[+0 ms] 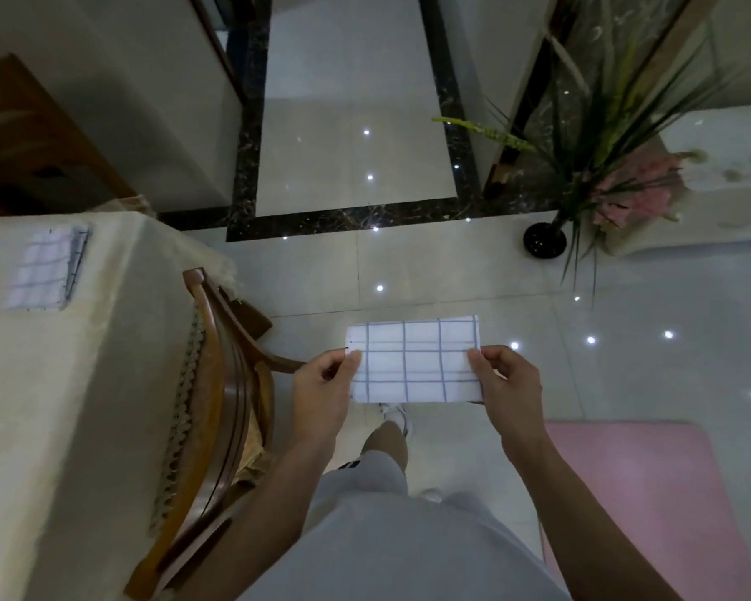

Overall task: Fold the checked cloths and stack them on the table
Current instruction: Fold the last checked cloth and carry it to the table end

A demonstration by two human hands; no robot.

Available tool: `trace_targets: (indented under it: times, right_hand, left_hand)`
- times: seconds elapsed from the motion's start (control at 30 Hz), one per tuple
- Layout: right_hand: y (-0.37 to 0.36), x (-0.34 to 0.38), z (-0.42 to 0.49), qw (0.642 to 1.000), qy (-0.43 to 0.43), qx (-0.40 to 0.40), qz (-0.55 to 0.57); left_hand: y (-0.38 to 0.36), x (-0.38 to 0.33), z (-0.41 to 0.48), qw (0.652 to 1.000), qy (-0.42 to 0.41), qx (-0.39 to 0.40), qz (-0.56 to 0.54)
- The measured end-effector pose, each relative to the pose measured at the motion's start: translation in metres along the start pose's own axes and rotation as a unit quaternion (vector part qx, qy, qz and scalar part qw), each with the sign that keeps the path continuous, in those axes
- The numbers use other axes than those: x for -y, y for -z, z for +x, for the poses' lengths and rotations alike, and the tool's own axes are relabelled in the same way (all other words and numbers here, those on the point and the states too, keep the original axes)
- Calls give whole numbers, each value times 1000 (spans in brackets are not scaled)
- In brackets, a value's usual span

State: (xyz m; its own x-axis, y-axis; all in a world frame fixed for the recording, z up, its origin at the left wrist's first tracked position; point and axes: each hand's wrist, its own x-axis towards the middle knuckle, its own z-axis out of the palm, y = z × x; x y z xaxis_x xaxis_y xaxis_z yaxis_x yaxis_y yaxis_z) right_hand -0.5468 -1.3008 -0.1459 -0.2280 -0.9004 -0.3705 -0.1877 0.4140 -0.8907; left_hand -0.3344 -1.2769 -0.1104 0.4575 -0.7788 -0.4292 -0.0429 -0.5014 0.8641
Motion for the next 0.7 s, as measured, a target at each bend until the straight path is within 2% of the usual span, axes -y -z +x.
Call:
trace_targets:
  times: [0.5, 0.7]
  right_hand:
    - [-141, 154, 238, 989, 65, 83, -100]
    - [-208, 193, 281, 979, 76, 139, -126]
  left_hand:
    - [0, -118, 240, 995, 13, -52, -80]
    - [26, -137, 296, 986, 30, -121, -113]
